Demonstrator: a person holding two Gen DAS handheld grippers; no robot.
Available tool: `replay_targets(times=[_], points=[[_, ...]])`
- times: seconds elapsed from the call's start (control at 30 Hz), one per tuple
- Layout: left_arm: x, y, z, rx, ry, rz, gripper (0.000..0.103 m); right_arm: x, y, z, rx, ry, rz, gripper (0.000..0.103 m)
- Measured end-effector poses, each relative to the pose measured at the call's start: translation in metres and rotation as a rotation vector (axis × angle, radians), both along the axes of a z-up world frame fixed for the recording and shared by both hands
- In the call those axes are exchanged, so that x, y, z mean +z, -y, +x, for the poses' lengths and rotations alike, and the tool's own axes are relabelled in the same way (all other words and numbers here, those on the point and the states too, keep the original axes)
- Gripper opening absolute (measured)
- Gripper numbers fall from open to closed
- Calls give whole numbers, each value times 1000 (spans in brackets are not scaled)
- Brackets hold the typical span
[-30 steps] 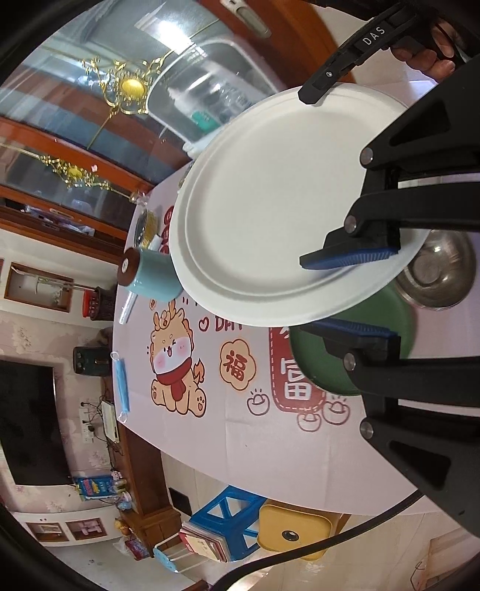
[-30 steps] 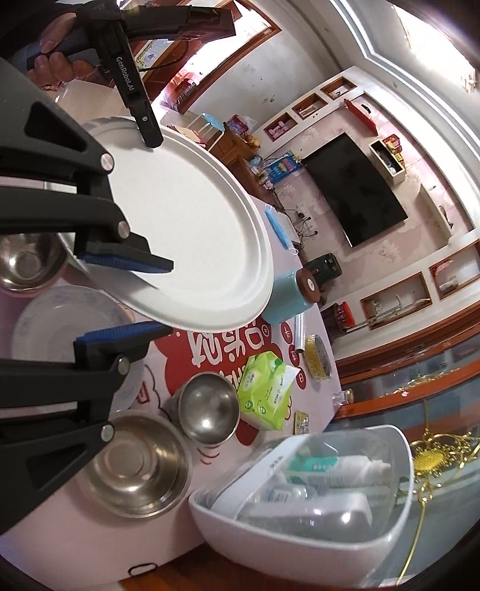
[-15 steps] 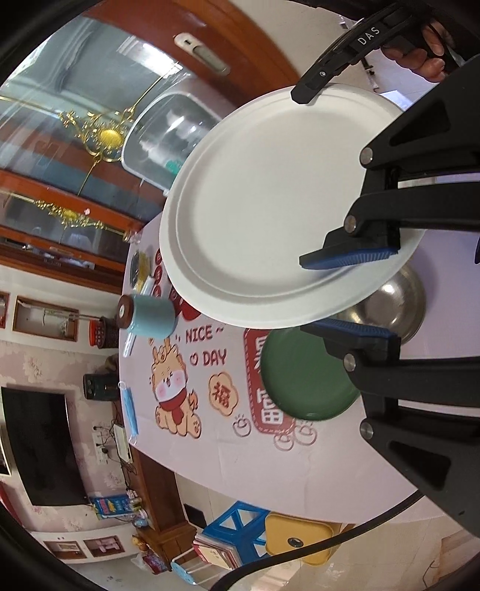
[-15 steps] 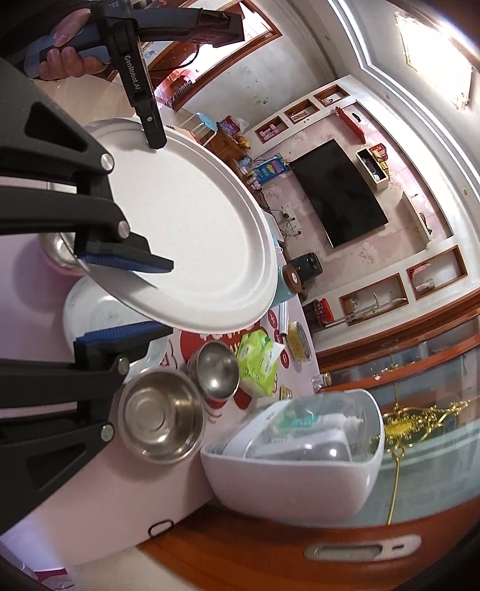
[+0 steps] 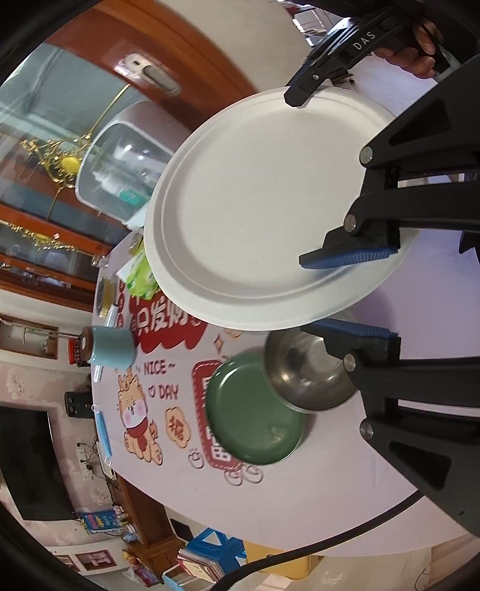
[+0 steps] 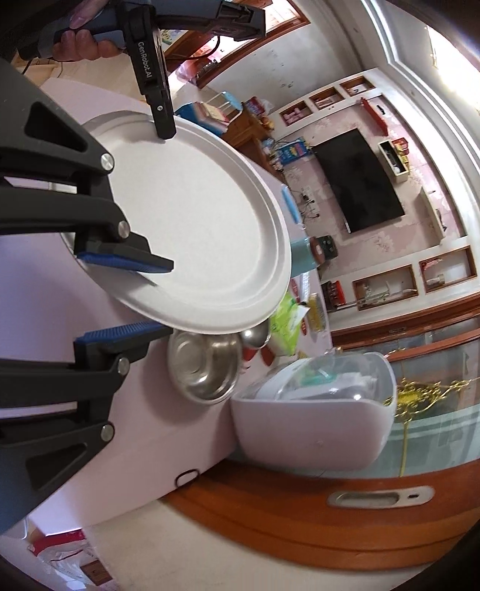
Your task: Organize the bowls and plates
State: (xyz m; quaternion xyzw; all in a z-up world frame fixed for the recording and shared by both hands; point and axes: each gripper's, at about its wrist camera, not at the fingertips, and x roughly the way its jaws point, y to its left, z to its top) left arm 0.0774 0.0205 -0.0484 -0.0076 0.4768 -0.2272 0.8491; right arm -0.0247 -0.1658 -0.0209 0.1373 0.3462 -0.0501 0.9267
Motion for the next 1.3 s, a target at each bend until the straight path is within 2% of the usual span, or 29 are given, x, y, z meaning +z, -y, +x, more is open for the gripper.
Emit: replay_targets(times=[0.23,0.57,0.8,1.3], points=[[-30,11,-32,-19,-2,46,26,-30,2,-22,6,-92,-25,27],[-72,21,-65,-48,-34,97,27,-78,5,-45,4,-251,7,27],[-97,23,-78,-56,-98,114,27,-105,8,-55,14,-349,28,27],[-137,19,-90,-7,-213,180,27,-142,0,-53,62,-477,36,28]])
